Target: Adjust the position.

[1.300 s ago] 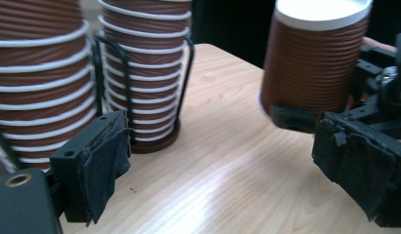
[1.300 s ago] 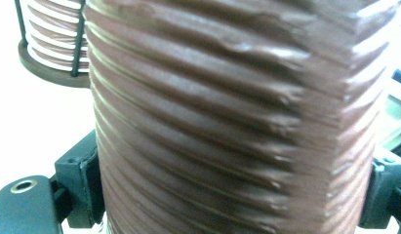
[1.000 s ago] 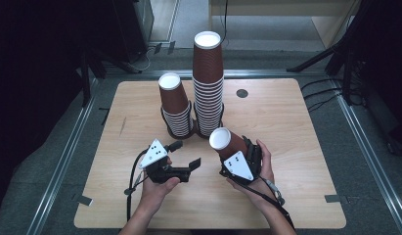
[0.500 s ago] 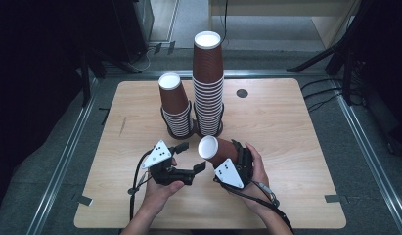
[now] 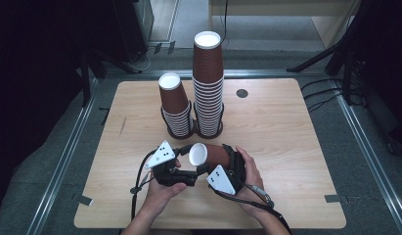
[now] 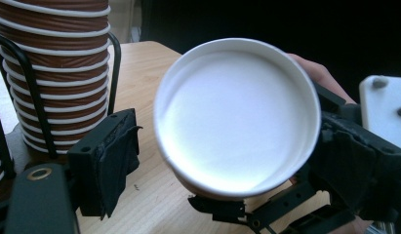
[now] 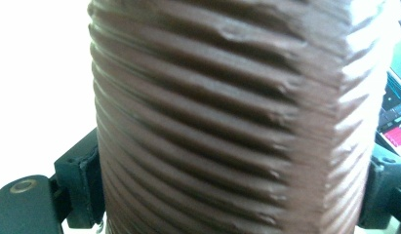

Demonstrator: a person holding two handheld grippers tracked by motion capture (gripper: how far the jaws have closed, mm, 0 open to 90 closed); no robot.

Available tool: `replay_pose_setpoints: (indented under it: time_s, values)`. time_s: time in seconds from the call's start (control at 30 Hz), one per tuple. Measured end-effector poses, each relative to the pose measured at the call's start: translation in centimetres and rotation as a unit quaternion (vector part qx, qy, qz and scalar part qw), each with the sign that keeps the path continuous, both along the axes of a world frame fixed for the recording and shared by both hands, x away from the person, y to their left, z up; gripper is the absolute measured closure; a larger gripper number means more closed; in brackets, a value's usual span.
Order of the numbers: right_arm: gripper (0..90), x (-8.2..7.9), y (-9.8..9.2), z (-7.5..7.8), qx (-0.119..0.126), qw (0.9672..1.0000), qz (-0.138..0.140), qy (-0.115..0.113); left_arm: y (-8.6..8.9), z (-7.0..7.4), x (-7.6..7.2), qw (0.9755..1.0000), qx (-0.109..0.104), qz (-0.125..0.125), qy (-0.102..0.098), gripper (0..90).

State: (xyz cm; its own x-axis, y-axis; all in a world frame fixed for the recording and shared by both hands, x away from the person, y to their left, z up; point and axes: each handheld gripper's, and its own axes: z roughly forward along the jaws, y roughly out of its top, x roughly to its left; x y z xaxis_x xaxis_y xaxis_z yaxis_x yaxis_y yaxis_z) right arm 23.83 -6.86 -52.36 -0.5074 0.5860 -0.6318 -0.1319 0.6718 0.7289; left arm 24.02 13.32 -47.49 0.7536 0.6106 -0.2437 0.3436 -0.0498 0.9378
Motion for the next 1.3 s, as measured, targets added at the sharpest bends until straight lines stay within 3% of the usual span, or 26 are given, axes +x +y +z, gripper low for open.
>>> replay_pose_setpoints:
  time_s: [0.27, 0.53, 0.93, 1.03, 1.3]
  values:
    - [11.0, -0.1, 0.3, -0.1, -0.012, 0.9997, 0.018, -0.013, -0.1, 0.1, 0.0, 0.9998, 0.000, -0.018, 0.002, 15.3]
    - [10.5, -0.4, 0.4, -0.1, -0.010, 0.9995, 0.025, -0.019, -0.2, 0.1, 0.1, 0.9998, -0.002, -0.018, 0.008, 19.7]
    - [6.9, -0.2, 0.2, -0.3, 0.000, 0.9998, 0.020, -0.006, -0.2, 0.0, 0.0, 0.9998, 0.005, -0.020, -0.005, 22.5]
    - [0.0, -0.2, 0.2, -0.3, 0.005, 0.9997, 0.022, 0.003, 0.0, 0.1, 0.0, 0.9998, 0.003, -0.014, -0.010, 22.8]
    - [0.0, -0.2, 0.2, -0.6, 0.025, 0.9997, 0.008, -0.001, 1.3, 0.4, 0.3, 0.9997, -0.016, 0.012, -0.014, 23.2]
